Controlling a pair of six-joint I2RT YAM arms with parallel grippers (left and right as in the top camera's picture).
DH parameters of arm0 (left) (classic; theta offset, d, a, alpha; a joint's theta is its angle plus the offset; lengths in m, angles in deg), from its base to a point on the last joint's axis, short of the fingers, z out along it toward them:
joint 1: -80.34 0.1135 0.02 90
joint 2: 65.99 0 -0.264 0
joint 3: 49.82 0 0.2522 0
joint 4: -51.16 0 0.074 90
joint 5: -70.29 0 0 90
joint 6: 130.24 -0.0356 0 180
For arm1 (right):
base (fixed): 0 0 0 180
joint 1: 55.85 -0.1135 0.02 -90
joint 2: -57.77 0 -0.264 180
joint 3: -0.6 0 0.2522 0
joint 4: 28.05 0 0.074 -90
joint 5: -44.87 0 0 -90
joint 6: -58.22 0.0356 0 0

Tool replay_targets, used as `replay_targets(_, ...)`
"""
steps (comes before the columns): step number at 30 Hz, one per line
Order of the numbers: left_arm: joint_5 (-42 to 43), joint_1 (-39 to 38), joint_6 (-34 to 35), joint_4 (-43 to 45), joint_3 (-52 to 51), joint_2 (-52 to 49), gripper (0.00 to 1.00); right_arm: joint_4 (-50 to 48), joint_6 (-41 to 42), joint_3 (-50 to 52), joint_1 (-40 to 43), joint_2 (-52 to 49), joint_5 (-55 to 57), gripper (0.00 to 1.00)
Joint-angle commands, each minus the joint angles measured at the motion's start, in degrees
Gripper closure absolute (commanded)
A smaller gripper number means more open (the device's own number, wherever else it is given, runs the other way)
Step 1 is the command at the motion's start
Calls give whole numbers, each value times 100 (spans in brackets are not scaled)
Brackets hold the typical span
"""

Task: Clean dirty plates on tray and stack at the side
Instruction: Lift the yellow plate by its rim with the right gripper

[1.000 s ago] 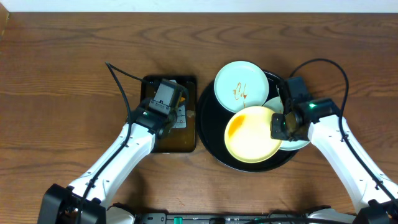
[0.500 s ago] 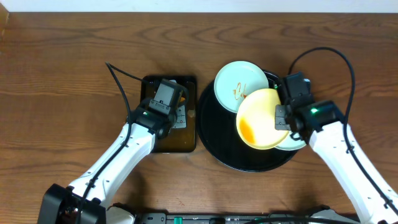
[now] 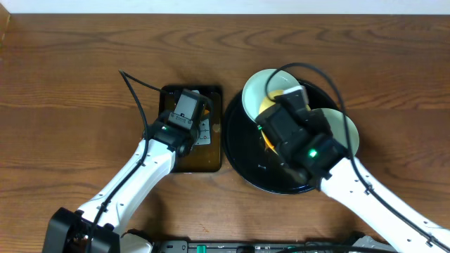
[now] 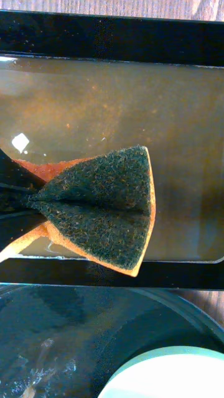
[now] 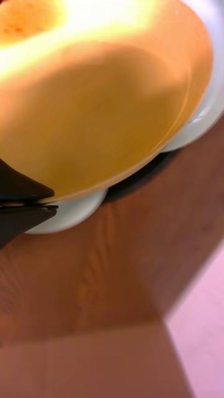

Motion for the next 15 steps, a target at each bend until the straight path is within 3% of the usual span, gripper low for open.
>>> replay_targets(1,-96,20,-76,2,-55,-2,92,-249,-793,-127,-251,87,905,99)
replay_targets(15,-96,20,-74,7,-55,-2,92,-450,-1233,-127,-372,87,1071,99)
